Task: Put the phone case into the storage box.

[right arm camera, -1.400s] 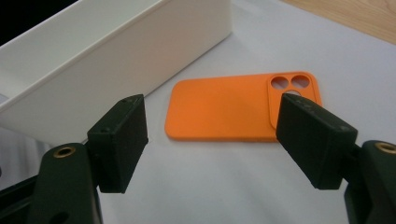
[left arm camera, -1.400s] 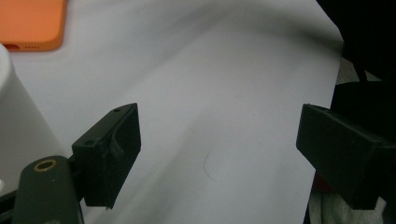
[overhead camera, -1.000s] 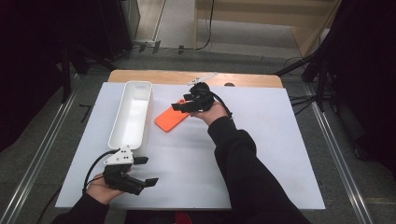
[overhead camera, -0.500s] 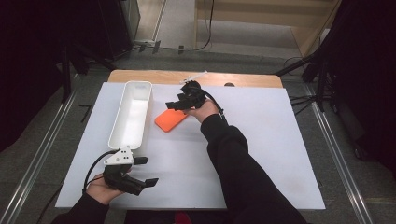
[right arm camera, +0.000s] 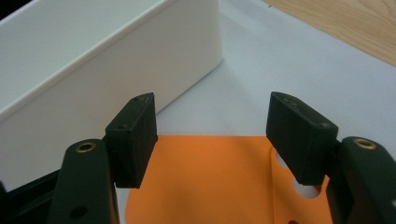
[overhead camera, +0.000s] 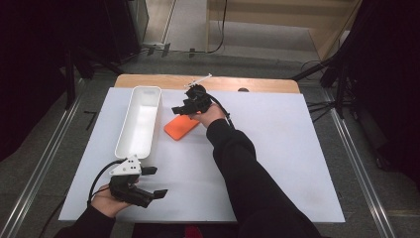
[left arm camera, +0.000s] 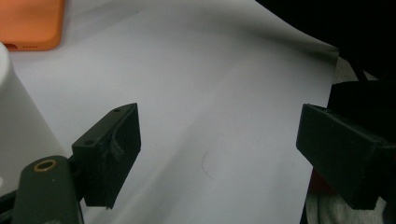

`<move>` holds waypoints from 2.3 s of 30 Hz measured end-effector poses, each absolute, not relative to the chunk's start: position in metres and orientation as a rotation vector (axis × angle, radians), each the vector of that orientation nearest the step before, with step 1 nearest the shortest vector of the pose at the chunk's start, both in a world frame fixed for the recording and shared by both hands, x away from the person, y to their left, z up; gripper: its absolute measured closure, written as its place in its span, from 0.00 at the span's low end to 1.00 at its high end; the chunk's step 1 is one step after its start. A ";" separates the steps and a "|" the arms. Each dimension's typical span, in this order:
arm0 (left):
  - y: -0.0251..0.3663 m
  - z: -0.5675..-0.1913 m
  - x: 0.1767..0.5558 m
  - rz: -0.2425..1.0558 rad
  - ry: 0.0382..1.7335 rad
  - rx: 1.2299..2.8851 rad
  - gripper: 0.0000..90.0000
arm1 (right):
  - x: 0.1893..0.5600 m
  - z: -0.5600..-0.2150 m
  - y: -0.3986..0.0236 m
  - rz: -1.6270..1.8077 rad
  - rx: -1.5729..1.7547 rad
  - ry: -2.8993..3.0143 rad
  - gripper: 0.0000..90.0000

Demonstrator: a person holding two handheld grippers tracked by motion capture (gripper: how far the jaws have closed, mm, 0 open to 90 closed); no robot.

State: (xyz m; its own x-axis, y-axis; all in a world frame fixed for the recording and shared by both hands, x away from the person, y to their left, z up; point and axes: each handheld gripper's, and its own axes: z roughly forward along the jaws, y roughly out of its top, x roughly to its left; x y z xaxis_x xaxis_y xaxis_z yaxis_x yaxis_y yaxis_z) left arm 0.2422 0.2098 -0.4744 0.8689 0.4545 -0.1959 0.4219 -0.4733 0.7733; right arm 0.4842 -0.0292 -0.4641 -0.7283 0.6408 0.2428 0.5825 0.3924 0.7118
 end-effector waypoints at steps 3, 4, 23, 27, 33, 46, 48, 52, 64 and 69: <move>0.210 -0.474 0.242 0.045 0.633 2.127 0.16 | 0.487 -0.468 -0.028 1.256 1.141 2.556 0.43; 0.210 -0.474 0.242 0.045 0.635 2.126 0.16 | 0.487 -0.468 -0.028 1.257 1.142 2.549 0.46; 0.210 -0.475 0.242 0.045 0.635 2.129 0.16 | 0.493 -0.486 -0.018 1.267 1.155 2.554 0.98; 0.210 -0.474 0.241 0.046 0.634 2.129 0.16 | 0.494 -0.493 -0.015 1.253 1.159 2.555 0.98; 0.210 -0.474 0.241 0.047 0.633 2.128 0.16 | 0.496 -0.502 -0.011 1.241 1.187 2.552 0.98; 0.210 -0.475 0.241 0.046 0.631 2.130 0.16 | 0.494 -0.513 -0.003 1.206 1.179 2.550 0.98; 0.210 -0.475 0.241 0.045 0.633 2.129 0.16 | 0.494 -0.514 -0.003 1.207 1.175 2.552 0.98; 0.210 -0.475 0.241 0.043 0.631 2.131 0.16 | 0.492 -0.513 -0.006 1.207 1.177 2.563 0.98; 0.209 -0.476 0.242 0.041 0.635 2.138 0.16 | 0.482 -0.514 -0.016 1.197 1.160 2.570 0.98; 0.209 -0.476 0.242 0.042 0.634 2.140 0.16 | 0.478 -0.514 -0.019 1.196 1.160 2.572 0.98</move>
